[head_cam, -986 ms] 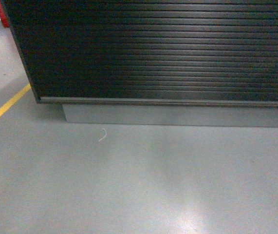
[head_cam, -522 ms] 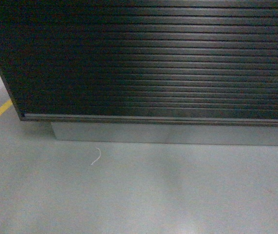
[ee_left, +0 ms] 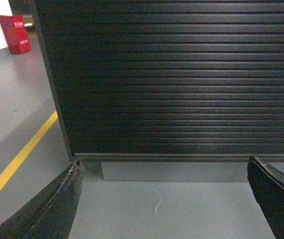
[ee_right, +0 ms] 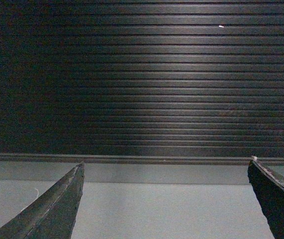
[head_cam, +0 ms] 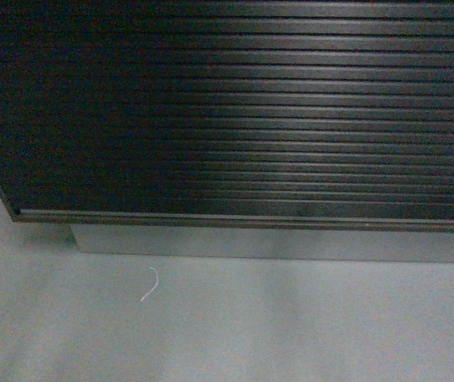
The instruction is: Place dark red mango on scale at checkout
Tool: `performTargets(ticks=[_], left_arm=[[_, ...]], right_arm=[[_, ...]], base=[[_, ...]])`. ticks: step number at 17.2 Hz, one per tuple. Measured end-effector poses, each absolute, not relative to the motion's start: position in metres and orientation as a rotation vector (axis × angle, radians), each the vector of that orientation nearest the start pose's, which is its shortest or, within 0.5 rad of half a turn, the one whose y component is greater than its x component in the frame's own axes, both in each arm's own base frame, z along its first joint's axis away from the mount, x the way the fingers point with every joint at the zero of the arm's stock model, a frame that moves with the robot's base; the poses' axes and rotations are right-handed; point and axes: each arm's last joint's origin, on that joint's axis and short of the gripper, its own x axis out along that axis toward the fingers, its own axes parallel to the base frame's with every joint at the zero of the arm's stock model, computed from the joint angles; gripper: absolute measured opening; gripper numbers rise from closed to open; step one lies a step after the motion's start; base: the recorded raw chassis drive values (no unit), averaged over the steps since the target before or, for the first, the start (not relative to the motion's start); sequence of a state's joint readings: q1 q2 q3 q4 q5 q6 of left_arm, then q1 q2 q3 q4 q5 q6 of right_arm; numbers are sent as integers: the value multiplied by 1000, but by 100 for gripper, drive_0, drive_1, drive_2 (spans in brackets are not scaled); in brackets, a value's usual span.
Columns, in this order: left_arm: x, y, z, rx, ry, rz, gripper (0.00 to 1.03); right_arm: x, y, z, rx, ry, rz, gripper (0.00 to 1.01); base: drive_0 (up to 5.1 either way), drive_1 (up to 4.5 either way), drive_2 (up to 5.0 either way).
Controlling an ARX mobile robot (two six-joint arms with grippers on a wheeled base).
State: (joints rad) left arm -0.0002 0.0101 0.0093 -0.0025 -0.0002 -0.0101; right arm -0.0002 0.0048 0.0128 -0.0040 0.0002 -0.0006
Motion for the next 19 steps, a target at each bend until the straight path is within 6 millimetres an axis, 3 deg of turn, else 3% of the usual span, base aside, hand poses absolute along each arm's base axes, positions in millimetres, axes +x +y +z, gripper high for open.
performTargets(ticks=[19], left_arm=[[98,0,166,-10,4,0,98]], right_arm=[[97,0,167,-1,-4,0,98]], base=[[5,357,-346]])
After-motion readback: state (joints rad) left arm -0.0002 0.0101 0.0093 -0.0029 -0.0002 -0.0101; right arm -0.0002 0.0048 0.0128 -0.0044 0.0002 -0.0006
